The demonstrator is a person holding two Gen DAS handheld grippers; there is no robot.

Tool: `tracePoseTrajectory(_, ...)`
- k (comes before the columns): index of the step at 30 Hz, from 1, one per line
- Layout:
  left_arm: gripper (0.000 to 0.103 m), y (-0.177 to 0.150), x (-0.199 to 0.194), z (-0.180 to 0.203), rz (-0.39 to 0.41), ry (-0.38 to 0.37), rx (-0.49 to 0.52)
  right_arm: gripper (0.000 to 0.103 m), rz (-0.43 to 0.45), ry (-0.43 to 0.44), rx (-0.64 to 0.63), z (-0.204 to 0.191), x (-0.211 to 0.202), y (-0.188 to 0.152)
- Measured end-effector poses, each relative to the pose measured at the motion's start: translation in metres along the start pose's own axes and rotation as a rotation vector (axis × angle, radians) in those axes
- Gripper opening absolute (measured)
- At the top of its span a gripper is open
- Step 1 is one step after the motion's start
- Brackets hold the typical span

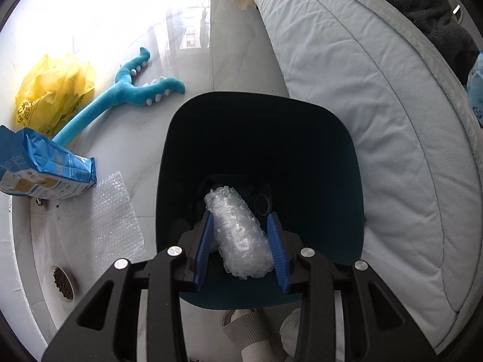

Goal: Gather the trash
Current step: 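Carry both items to the bin and open the left gripper to drop the bubble wrap, then lower the wipes pack over the bin and open the right gripper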

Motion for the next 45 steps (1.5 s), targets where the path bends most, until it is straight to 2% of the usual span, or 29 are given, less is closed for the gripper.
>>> tracePoseTrajectory(1, 0.047, -0.001, -0.001, -0.002, -0.001, -0.005, -0.004, 0.073, -0.006, 0.002, -0.002, -0.002, 0.004, 0.001)
tracePoseTrajectory(4, 0.064, -0.002, -0.007, -0.008, 0.020, -0.019, -0.005, 0.073, -0.020, 0.000, -0.011, -0.008, 0.013, 0.005)
tracePoseTrajectory(8, 0.076, -0.001, -0.018, -0.016, 0.068, 0.007, 0.003, 0.073, -0.052, -0.020, -0.032, -0.014, 0.029, 0.007)
tracePoseTrajectory(18, 0.083, 0.002, -0.043, -0.038, 0.165, -0.012, -0.007, 0.073, -0.142, -0.063, -0.074, -0.023, 0.067, 0.006)
tracePoseTrajectory(20, 0.089, 0.002, -0.049, -0.041, 0.190, -0.006, -0.006, 0.073, -0.162, -0.071, -0.086, -0.026, 0.075, 0.004)
tracePoseTrajectory(27, 0.093, 0.003, -0.071, -0.055, 0.272, -0.002, -0.028, 0.074, -0.232, -0.077, -0.088, -0.024, 0.106, -0.003)
tracePoseTrajectory(31, 0.093, 0.004, -0.099, -0.060, 0.380, 0.008, -0.038, 0.074, -0.274, -0.103, -0.093, -0.022, 0.124, -0.007)
tracePoseTrajectory(35, 0.094, 0.006, -0.130, -0.058, 0.478, -0.021, -0.053, 0.074, -0.299, -0.113, -0.103, -0.025, 0.134, -0.010)
tracePoseTrajectory(38, 0.094, 0.005, -0.148, -0.050, 0.535, 0.008, -0.036, 0.075, -0.312, -0.136, -0.127, -0.030, 0.138, -0.011)
tracePoseTrajectory(40, 0.094, 0.004, -0.160, -0.044, 0.572, 0.032, -0.020, 0.080, -0.319, -0.152, -0.125, -0.030, 0.139, -0.011)
tracePoseTrajectory(45, 0.094, -0.002, -0.188, -0.027, 0.653, 0.038, 0.024, 0.083, -0.311, -0.160, -0.109, -0.028, 0.136, -0.012)
Point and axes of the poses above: each gripper's, at about its wrist camera, not at the fingertips, and x roughly the way its jaws point, z to its right, y to its top, the point moved 7 cm from there along x, roughly the way its jaws point, and after that the axes turned 15 degrees about -z, right-handed, at the moved point
